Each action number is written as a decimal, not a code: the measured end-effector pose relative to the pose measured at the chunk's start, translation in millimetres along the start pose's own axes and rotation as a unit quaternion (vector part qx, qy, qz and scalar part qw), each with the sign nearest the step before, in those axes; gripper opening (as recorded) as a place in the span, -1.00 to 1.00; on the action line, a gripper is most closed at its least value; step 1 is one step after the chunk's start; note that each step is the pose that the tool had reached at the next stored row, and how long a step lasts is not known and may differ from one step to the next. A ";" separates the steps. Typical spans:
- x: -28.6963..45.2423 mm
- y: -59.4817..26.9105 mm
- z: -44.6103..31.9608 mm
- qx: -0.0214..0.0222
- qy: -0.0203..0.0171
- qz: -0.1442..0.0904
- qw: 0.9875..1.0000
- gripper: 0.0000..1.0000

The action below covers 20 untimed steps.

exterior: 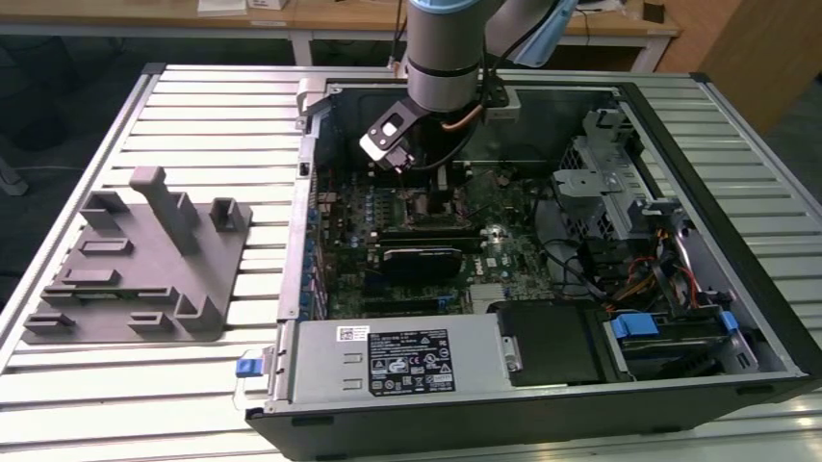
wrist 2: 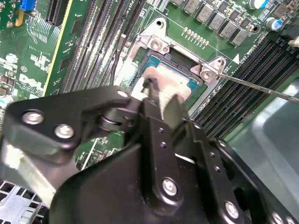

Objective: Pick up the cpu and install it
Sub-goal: 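Place the cpu into insertion slot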

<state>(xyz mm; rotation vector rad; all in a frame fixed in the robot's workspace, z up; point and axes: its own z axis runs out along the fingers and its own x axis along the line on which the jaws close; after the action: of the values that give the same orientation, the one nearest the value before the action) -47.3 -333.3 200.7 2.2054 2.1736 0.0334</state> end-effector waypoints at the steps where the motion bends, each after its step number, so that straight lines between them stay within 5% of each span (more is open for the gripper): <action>1: 0.0 0.0 0.0 0.000 0.000 0.000 1.000 -0.41; 5: 0.0 0.0 -0.1 0.000 0.000 0.000 1.000 -0.76; 20: 0.0 -0.4 1.9 0.000 0.000 0.000 1.000 -0.79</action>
<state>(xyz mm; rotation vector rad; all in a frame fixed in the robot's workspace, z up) -47.6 -333.4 198.7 2.2061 2.1729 0.0331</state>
